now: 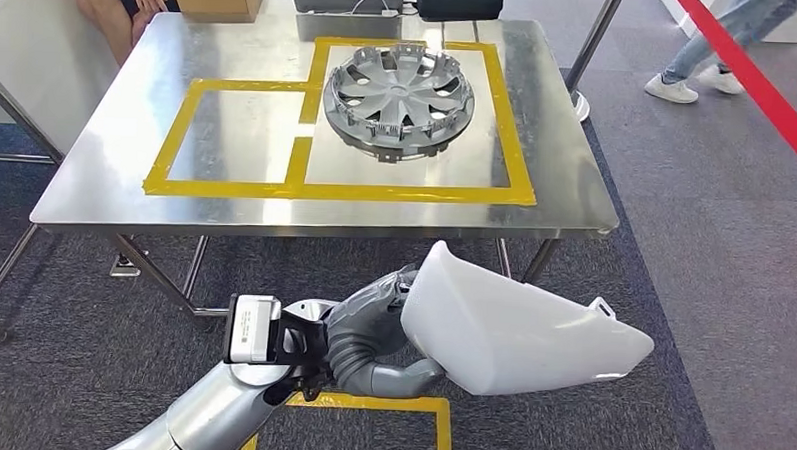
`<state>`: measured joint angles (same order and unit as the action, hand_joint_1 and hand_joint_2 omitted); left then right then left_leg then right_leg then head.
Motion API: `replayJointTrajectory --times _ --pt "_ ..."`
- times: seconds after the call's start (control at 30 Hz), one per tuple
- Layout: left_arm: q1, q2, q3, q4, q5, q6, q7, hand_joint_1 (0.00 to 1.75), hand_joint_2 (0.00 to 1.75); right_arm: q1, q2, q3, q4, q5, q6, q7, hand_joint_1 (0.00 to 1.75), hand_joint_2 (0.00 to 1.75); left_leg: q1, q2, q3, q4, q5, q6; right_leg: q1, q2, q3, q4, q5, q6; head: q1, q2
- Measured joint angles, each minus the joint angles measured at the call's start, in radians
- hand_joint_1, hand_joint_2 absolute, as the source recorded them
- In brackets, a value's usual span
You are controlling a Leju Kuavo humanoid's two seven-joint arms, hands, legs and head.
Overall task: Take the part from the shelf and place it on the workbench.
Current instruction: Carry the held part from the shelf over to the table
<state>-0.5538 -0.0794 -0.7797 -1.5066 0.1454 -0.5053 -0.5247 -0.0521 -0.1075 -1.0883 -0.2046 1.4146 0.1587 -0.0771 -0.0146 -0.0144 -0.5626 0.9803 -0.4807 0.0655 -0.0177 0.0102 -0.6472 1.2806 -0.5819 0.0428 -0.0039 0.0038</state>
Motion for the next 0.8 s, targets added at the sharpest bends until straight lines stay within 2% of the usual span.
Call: replayJointTrajectory --times 0.03,0.07,0.1,0.13,0.17,0.2,0.23,0.27,0.33,0.37,0.4,0.43,0.47,0.53,0.57,0.6,0.63,0.7,0.73,0.77,0.8 --pt "0.000 0.000 -0.002 0.003 0.000 0.000 0.000 1.75 1.75 0.003 -0.002 0.000 0.000 0.000 0.000 0.000 0.00 0.00 0.002 -0.001 0.016 0.000 -0.014 -0.001 -0.001 0.000 -0.032 0.019 -0.038 0.006 0.000 0.000" --pt "0.000 0.000 -0.003 0.006 0.001 0.001 -0.002 1.75 1.75 0.005 -0.003 0.000 0.000 0.000 0.000 0.000 0.00 0.00 0.004 -0.002 0.033 0.000 -0.028 -0.003 -0.002 -0.001 -0.051 0.011 -0.065 0.011 0.000 0.000" --pt "0.000 0.000 -0.004 0.009 0.002 0.002 -0.003 1.75 1.75 0.007 -0.003 0.000 0.000 0.000 0.000 0.001 0.00 0.00 0.007 -0.003 0.053 0.000 -0.043 -0.006 -0.004 -0.001 -0.058 -0.024 -0.066 0.015 0.000 0.000" --pt "-0.001 0.000 -0.006 0.012 0.003 0.003 -0.005 1.75 1.75 0.008 -0.004 0.000 0.000 0.000 0.000 0.003 0.00 0.00 0.009 -0.003 0.074 0.000 -0.060 -0.010 -0.006 -0.002 -0.054 -0.081 -0.036 0.019 0.000 0.000" --pt "-0.001 0.000 -0.007 0.015 0.004 0.004 -0.007 1.75 1.75 0.009 -0.004 0.000 0.000 0.000 0.000 0.005 0.00 0.00 0.010 -0.003 0.092 0.000 -0.076 -0.016 -0.010 -0.005 -0.045 -0.146 0.026 0.022 0.001 0.000" --pt "-0.002 0.001 -0.008 0.018 0.005 0.006 -0.009 1.75 1.75 0.010 -0.004 0.000 0.001 0.001 0.000 0.006 0.00 0.00 0.010 -0.004 0.109 0.001 -0.093 -0.022 -0.012 -0.012 -0.034 -0.199 0.087 0.021 0.003 0.000" --pt "-0.003 0.001 -0.009 0.021 0.007 0.008 -0.011 1.75 1.75 0.011 -0.005 0.000 0.001 0.001 0.000 0.008 0.00 0.00 0.008 -0.004 0.120 0.001 -0.108 -0.029 -0.012 -0.016 -0.024 -0.230 0.136 0.014 0.003 0.000" --pt "-0.005 0.000 -0.011 0.023 0.008 0.009 -0.013 1.75 1.75 0.011 -0.005 0.000 0.001 0.002 0.001 0.009 0.00 0.00 0.007 -0.004 0.132 0.001 -0.118 -0.036 -0.011 -0.019 -0.016 -0.243 0.163 0.004 0.002 0.000" --pt "-0.013 -0.003 -0.015 0.024 0.011 0.011 -0.015 1.75 1.75 0.008 -0.006 0.000 0.001 0.005 0.001 0.010 0.00 0.00 0.007 -0.003 0.138 0.017 -0.119 -0.047 -0.008 -0.017 -0.001 -0.242 0.155 -0.018 -0.003 0.000" --pt "-0.017 -0.005 -0.017 0.024 0.012 0.011 -0.016 1.75 1.75 0.007 -0.007 0.000 0.001 0.007 0.002 0.010 0.00 0.00 0.007 0.000 0.126 0.046 -0.109 -0.052 -0.009 -0.016 0.007 -0.244 0.147 -0.025 -0.004 0.000" --pt "-0.021 -0.006 -0.018 0.024 0.013 0.012 -0.017 1.75 1.75 0.006 -0.008 0.000 0.001 0.008 0.001 0.009 0.00 0.00 0.008 0.002 0.097 0.092 -0.100 -0.056 -0.011 -0.015 0.016 -0.246 0.140 -0.031 -0.005 0.000" --pt "-0.022 -0.006 -0.018 0.025 0.013 0.012 -0.018 1.75 1.75 0.004 -0.009 0.000 0.001 0.009 0.001 0.009 0.00 0.00 0.009 0.004 0.053 0.151 -0.100 -0.060 -0.013 -0.014 0.026 -0.247 0.132 -0.036 -0.006 0.000" --pt "-0.022 -0.005 -0.019 0.026 0.014 0.012 -0.018 1.75 1.75 0.004 -0.010 0.000 0.001 0.011 0.001 0.009 0.00 0.00 0.010 0.005 0.004 0.212 -0.113 -0.064 -0.013 -0.014 0.035 -0.248 0.122 -0.039 -0.006 0.000" --pt "-0.020 0.000 -0.019 0.027 0.014 0.014 -0.019 1.75 1.75 0.006 -0.011 0.000 0.001 0.012 0.001 0.009 0.00 0.00 0.012 0.006 -0.088 0.298 -0.171 -0.068 -0.012 -0.013 0.056 -0.248 0.101 -0.042 -0.007 0.000" --pt "-0.019 0.002 -0.019 0.028 0.014 0.015 -0.019 1.75 1.75 0.007 -0.011 0.000 0.001 0.013 0.001 0.009 0.00 0.00 0.012 0.006 -0.118 0.305 -0.193 -0.068 -0.012 -0.012 0.070 -0.248 0.089 -0.042 -0.007 0.000" --pt "-0.019 0.004 -0.019 0.028 0.014 0.016 -0.019 1.75 1.75 0.008 -0.011 0.000 0.001 0.013 0.001 0.009 0.00 0.00 0.012 0.006 -0.132 0.286 -0.194 -0.066 -0.011 -0.011 0.085 -0.248 0.077 -0.041 -0.007 0.000" --pt "-0.019 0.005 -0.019 0.028 0.015 0.017 -0.020 1.75 1.75 0.008 -0.010 0.000 0.001 0.014 0.002 0.010 0.00 0.00 0.011 0.006 -0.132 0.240 -0.166 -0.062 -0.010 -0.010 0.101 -0.249 0.065 -0.041 -0.007 0.000" --pt "-0.019 0.007 -0.017 0.028 0.017 0.021 -0.021 1.75 1.75 0.006 -0.009 0.000 0.001 0.014 0.002 0.013 0.00 0.00 0.004 0.009 -0.115 0.122 -0.049 -0.046 -0.008 -0.009 0.128 -0.251 0.041 -0.036 -0.006 0.000" --pt "-0.020 0.008 -0.017 0.028 0.018 0.022 -0.022 1.75 1.75 0.004 -0.009 0.000 0.001 0.014 0.002 0.015 0.00 0.00 0.000 0.010 -0.106 0.079 -0.002 -0.039 -0.008 -0.007 0.138 -0.254 0.031 -0.031 -0.007 0.000" --pt "-0.020 0.008 -0.016 0.028 0.019 0.023 -0.022 1.75 1.75 0.002 -0.009 0.000 0.001 0.014 0.002 0.017 0.00 0.00 -0.004 0.010 -0.097 0.054 0.026 -0.033 -0.008 -0.006 0.149 -0.258 0.025 -0.024 -0.008 0.000" --pt "-0.021 0.008 -0.016 0.028 0.020 0.024 -0.023 1.75 1.75 0.001 -0.008 0.000 0.001 0.014 0.002 0.018 0.00 0.00 -0.006 0.007 -0.090 0.047 0.028 -0.029 -0.007 -0.005 0.160 -0.259 0.027 -0.017 -0.009 0.000"
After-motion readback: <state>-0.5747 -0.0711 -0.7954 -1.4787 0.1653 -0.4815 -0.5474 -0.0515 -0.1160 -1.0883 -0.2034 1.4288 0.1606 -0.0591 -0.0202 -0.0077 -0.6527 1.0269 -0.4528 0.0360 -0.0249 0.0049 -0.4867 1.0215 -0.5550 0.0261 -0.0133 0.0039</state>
